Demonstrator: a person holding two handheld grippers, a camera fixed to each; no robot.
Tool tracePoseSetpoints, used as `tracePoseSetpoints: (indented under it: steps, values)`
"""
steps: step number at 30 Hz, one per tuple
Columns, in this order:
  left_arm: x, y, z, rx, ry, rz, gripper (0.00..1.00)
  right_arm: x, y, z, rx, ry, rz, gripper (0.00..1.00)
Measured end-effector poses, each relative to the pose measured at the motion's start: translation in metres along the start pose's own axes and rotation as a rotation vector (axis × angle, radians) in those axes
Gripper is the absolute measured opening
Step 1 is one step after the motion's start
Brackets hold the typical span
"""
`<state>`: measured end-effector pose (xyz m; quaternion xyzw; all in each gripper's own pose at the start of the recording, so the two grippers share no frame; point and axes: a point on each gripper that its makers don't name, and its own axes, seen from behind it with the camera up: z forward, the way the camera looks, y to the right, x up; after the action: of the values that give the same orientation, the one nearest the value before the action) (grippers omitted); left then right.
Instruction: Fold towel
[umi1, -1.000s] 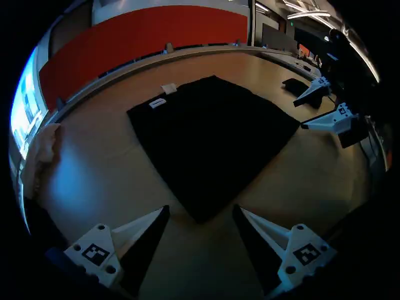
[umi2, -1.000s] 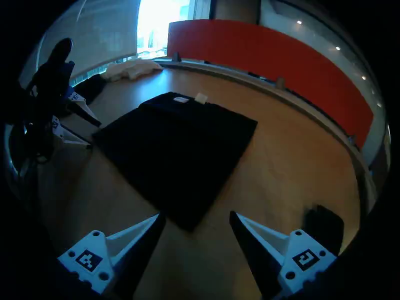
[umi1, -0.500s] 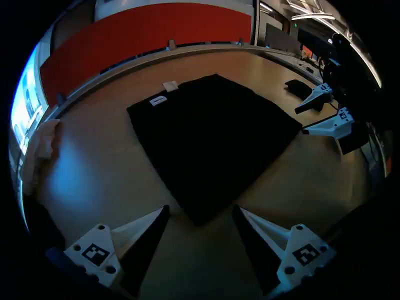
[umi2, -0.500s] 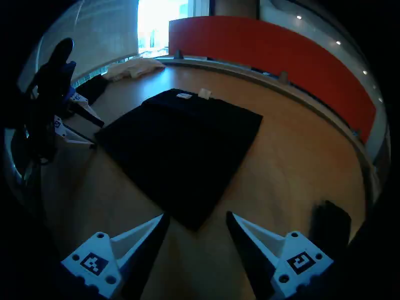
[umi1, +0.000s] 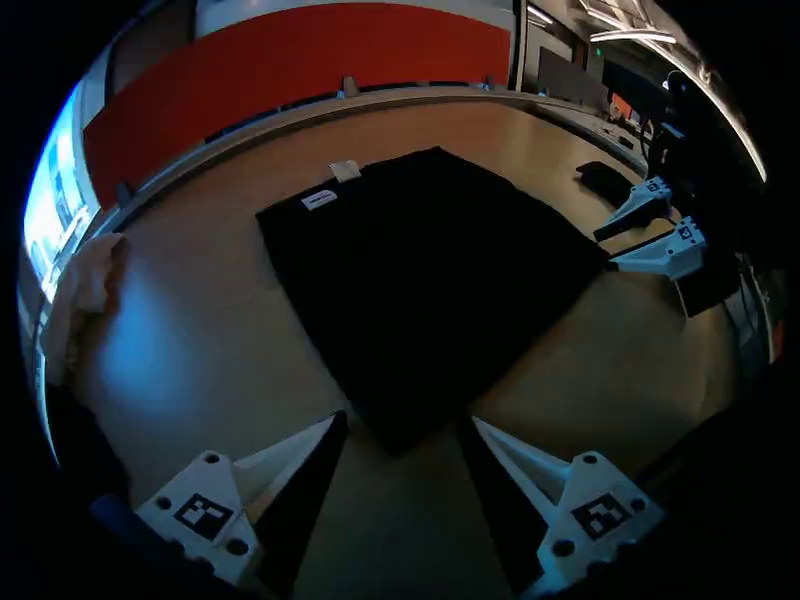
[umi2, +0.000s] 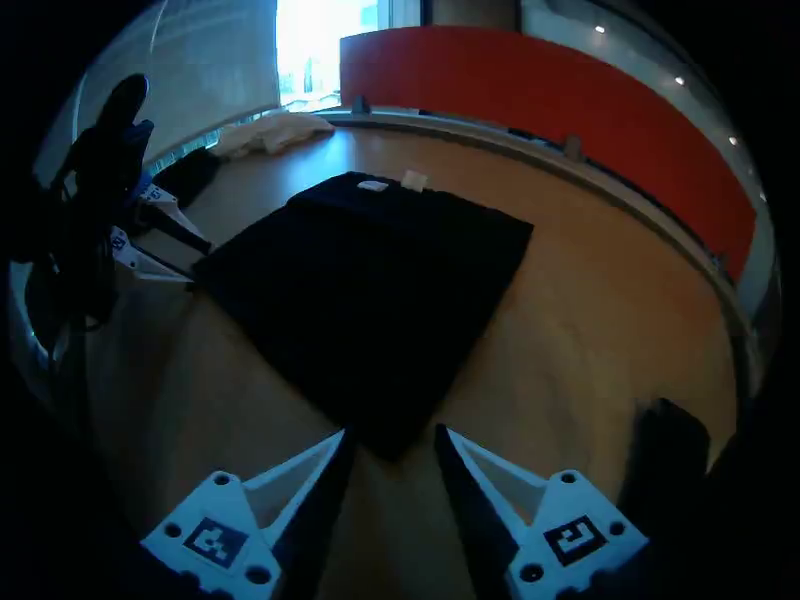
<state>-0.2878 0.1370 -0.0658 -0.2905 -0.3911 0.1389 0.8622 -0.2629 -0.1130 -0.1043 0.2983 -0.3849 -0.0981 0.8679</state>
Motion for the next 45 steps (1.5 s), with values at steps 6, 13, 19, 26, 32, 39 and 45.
tracePoseSetpoints:
  steps: [6,13,19,26,32,39,45]
  values:
    - [0.0001,0.0024,0.0002,0.006,0.001,-0.006,0.67,0.0004,-0.0002,0.0006,0.002,0.003,0.003,0.54]
    - [-0.0006,0.0012,-0.0005,0.005,-0.005,-0.007,0.57,0.0005,0.0001,0.0001,0.006,0.004,0.006,0.48]
    - [-0.0011,0.0011,-0.0004,0.005,-0.013,-0.005,0.57,0.0006,-0.0013,-0.0005,0.008,0.004,0.003,0.47]
    - [-0.0008,0.0011,0.0,0.005,-0.013,-0.007,0.57,0.0011,-0.0039,-0.0007,0.013,0.003,-0.003,0.3]
    - [-0.0008,0.0011,0.0001,0.002,-0.018,-0.005,0.55,0.0012,-0.006,-0.0005,0.009,-0.003,-0.014,0.2]
    - [-0.0011,0.0012,-0.0001,0.003,-0.021,-0.005,0.51,0.0015,-0.0054,-0.0001,0.006,-0.011,-0.003,0.17]
    - [-0.0013,0.001,-0.0004,0.004,-0.023,-0.003,0.42,0.0016,-0.003,0.0001,-0.007,-0.014,-0.01,0.14]
